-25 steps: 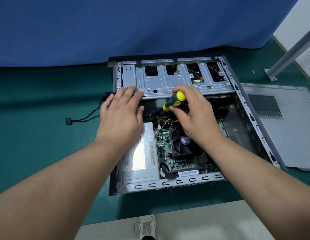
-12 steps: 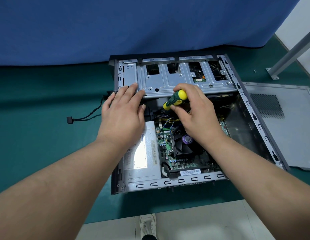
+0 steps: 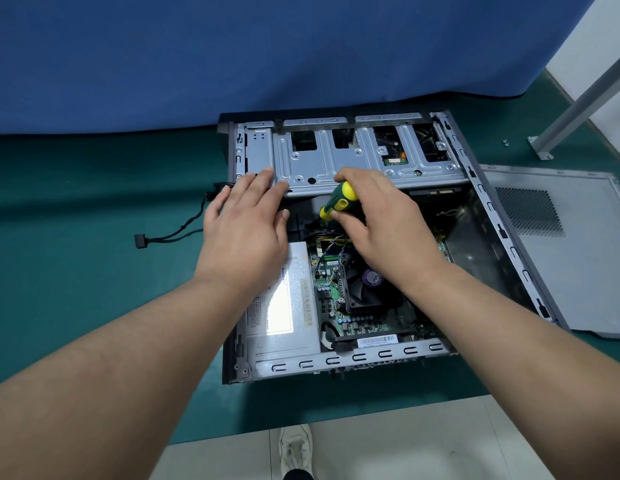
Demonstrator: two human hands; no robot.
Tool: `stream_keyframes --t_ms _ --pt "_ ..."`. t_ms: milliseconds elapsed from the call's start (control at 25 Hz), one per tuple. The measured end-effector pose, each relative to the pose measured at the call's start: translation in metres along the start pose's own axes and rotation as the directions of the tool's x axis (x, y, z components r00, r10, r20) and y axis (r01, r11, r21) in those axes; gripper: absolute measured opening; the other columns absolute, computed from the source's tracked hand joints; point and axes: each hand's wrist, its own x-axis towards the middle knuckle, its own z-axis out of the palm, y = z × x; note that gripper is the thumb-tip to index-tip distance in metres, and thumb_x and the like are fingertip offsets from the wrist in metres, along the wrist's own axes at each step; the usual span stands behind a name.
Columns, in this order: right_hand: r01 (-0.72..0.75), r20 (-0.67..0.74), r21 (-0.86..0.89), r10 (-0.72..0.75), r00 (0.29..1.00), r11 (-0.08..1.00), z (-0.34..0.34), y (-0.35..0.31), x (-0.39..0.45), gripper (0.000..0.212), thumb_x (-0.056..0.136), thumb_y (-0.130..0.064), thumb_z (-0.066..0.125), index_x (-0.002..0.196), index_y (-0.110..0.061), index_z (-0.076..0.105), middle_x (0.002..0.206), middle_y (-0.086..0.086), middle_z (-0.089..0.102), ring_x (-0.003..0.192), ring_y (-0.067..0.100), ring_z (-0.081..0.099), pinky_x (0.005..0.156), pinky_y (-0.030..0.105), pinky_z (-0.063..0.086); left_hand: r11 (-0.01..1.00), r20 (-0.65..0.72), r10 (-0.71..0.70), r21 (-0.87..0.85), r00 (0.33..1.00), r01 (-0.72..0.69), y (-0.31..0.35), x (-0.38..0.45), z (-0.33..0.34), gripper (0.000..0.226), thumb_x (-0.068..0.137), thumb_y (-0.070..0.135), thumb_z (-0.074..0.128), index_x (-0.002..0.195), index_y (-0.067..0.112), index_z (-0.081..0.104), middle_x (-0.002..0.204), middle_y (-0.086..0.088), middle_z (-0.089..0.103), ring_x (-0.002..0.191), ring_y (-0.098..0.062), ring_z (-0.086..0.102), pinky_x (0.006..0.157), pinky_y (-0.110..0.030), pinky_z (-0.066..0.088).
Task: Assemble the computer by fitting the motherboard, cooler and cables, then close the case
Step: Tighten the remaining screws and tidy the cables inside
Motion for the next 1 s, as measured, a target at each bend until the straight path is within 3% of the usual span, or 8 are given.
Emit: stream_keyframes --t_ms 160,280,400,480,600,680,840,1000 --pt "-0.011 0.111 -0.097 0.021 0.994 0.995 -0.007 -0.008 0.013 0.052 0.1 -0.026 0.053 0.15 -0.013 0.041 0.134 0.01 0.054 0.113 0.033 0.057 0.089 0.039 0.043 1.0 0.004 0.0 0.004 1.0 0.0 0.0 0.0 0.0 0.047 0.107 0.033 0.041 0.154 0.032 0.042 0.166 0.012 0.028 0.154 -0.01 0.018 0.126 -0.037 0.006" --pt "0.013 0.167 -0.163 0.014 0.986 0.986 -0.02 -0.014 0.023 0.051 0.1 -0.029 0.047 0.15 -0.019 0.043 0.124 0.011 0.06 0.105 0.037 0.061 0.089 0.043 0.049 1.0 0.006 0.0 0.003 1.0 0.0 0.0 0.0 0.0 0.048 0.107 0.032 0.041 0.154 0.032 0.042 0.167 0.011 0.027 0.155 -0.011 0.018 0.126 -0.038 0.007" --pt "0.059 0.202 -0.368 0.018 0.979 0.928 -0.024 -0.021 0.03 0.037 0.105 -0.049 0.04 0.13 -0.025 0.053 0.104 0.008 0.064 0.093 0.036 0.064 0.068 0.04 0.046 1.0 0.001 -0.001 0.006 1.0 0.001 0.0 0.0 0.0 0.048 0.106 0.032 0.041 0.154 0.032 0.042 0.167 0.011 0.028 0.154 -0.011 0.018 0.126 -0.037 0.006" --pt "0.07 0.201 -0.516 0.041 0.979 0.854 -0.02 -0.026 0.033 0.045 0.105 -0.058 0.029 0.116 -0.021 0.051 0.101 0.007 0.064 0.089 0.036 0.065 0.061 0.037 0.037 1.0 0.001 0.002 0.001 1.0 -0.002 0.0 -0.001 0.0 0.048 0.106 0.031 0.042 0.154 0.031 0.042 0.167 0.011 0.028 0.154 -0.011 0.019 0.126 -0.037 0.007" --pt "0.121 0.322 -0.368 0.004 0.947 0.922 -0.02 -0.029 0.037 0.039 0.104 -0.043 0.034 0.125 -0.013 0.048 0.121 0.01 0.051 0.105 0.034 0.058 0.074 0.043 0.045 1.0 -0.005 -0.005 -0.015 1.0 0.005 0.0 -0.002 0.0 0.048 0.105 0.03 0.043 0.153 0.03 0.044 0.166 0.01 0.03 0.154 -0.011 0.02 0.125 -0.036 0.006" --pt "0.134 0.419 -0.264 -0.011 0.908 0.955 -0.025 -0.028 0.039 0.038 0.104 -0.034 0.037 0.133 -0.012 0.046 0.124 0.012 0.049 0.102 0.037 0.059 0.078 0.044 0.046 1.0 -0.007 -0.004 -0.014 1.0 0.004 0.001 -0.002 0.0 0.048 0.105 0.029 0.043 0.153 0.03 0.044 0.166 0.01 0.03 0.154 -0.011 0.021 0.125 -0.036 0.007" --pt "0.116 0.289 -0.537 0.053 0.956 0.836 -0.021 -0.035 0.036 0.045 0.106 -0.057 0.025 0.12 -0.021 0.048 0.099 0.007 0.063 0.081 0.036 0.067 0.058 0.037 0.039 1.0 -0.004 -0.008 -0.023 1.0 0.008 0.001 -0.003 0.0 0.049 0.104 0.029 0.043 0.153 0.028 0.045 0.166 0.008 0.031 0.154 -0.013 0.021 0.126 -0.037 0.009" --pt "-0.023 0.329 -0.407 0.17 0.929 0.913 -0.02 -0.047 0.039 0.033 0.1 -0.045 0.033 0.122 -0.021 0.036 0.109 0.006 0.059 0.088 0.034 0.063 0.06 0.038 0.037 0.998 0.021 -0.029 -0.049 0.999 0.03 0.004 -0.002 -0.007 0.049 0.105 0.026 0.044 0.153 0.026 0.046 0.167 0.006 0.03 0.155 -0.015 0.022 0.126 -0.037 0.008"
